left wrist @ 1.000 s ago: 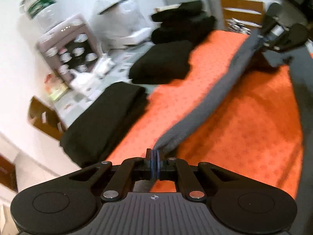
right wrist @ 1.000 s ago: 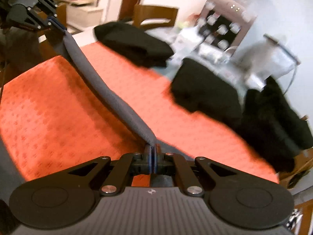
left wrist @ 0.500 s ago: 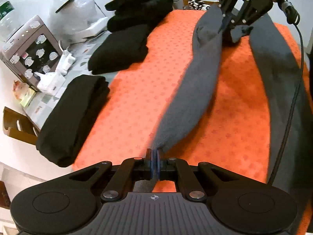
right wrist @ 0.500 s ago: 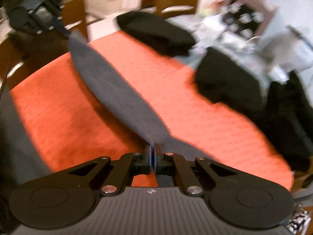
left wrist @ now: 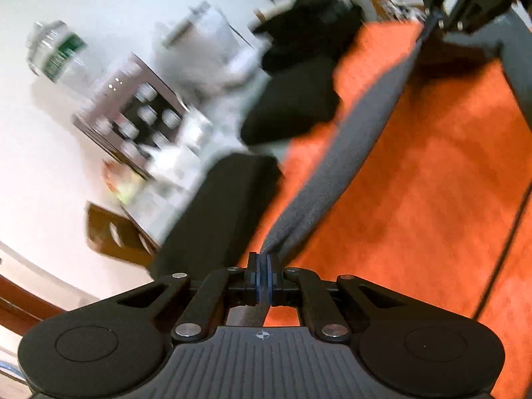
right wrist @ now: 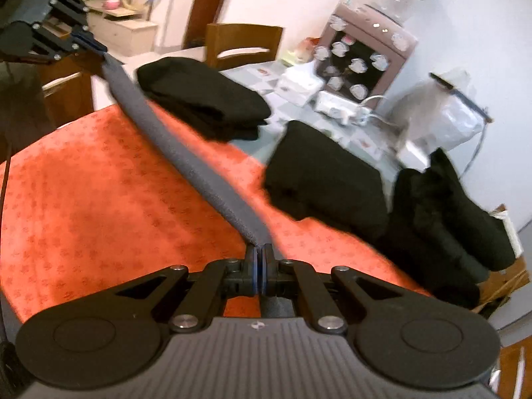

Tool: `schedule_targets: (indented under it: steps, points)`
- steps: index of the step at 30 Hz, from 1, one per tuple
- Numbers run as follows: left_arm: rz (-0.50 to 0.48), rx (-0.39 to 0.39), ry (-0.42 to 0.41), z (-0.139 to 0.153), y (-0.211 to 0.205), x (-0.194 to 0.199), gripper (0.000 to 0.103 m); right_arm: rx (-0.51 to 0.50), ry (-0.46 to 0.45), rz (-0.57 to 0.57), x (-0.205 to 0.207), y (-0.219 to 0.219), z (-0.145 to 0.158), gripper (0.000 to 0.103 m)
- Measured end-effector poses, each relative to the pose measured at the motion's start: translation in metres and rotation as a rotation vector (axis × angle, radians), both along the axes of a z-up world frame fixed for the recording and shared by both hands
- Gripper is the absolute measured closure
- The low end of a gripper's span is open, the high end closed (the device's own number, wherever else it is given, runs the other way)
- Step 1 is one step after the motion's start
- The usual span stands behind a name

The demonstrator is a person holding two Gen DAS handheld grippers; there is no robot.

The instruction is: Fold clothes

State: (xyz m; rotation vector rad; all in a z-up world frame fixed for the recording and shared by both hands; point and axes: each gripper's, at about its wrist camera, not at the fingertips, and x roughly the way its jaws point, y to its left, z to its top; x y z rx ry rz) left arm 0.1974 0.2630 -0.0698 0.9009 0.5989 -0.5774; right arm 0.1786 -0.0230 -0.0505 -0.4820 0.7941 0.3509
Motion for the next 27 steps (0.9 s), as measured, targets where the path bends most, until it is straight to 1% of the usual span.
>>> schedule_targets:
  steps: [3,5,6,9,11,14,16,17,18,21,24,27]
  points:
    - [-0.024,0.08,0.08,-0.042,0.003,-0.018,0.097,-0.013,0.07,0.049,-0.016,0.018,-0.032,0.1]
    - [-0.023,0.106,0.124,-0.064,0.006,-0.026,0.097,-0.037,0.105,0.075,-0.026,0.032,-0.056,0.1]
    - [-0.021,0.113,0.138,-0.07,0.008,-0.029,0.097,-0.047,0.118,0.084,-0.029,0.037,-0.065,0.1]
    - [-0.017,0.121,0.156,-0.076,0.01,-0.036,0.096,-0.055,0.145,0.091,-0.037,0.045,-0.082,0.1]
    - [-0.013,0.127,0.167,-0.078,0.012,-0.04,0.096,-0.052,0.149,0.085,-0.038,0.046,-0.088,0.1]
    - [0.022,0.124,0.2,-0.083,0.015,-0.042,0.094,-0.046,0.146,0.078,-0.038,0.046,-0.091,0.099]
    - [0.041,0.1,0.215,-0.08,0.018,-0.043,0.093,-0.048,0.146,0.078,-0.037,0.046,-0.094,0.099]
    - [0.051,0.083,0.222,-0.078,0.019,-0.043,0.089,-0.047,0.148,0.078,-0.037,0.046,-0.094,0.099]
    - [0.062,0.057,0.228,-0.073,0.02,-0.045,0.085,-0.044,0.148,0.078,-0.037,0.045,-0.093,0.098]
    - [0.082,-0.045,0.217,-0.053,0.02,-0.05,0.084,-0.01,0.14,0.076,-0.041,0.041,-0.083,0.097]
    - [0.125,-0.149,0.201,-0.037,0.015,-0.045,0.083,0.064,0.137,0.048,-0.04,0.034,-0.068,0.095]
    - [0.176,-0.209,0.209,-0.037,0.002,-0.031,0.083,0.169,0.143,0.003,-0.031,0.028,-0.057,0.095]
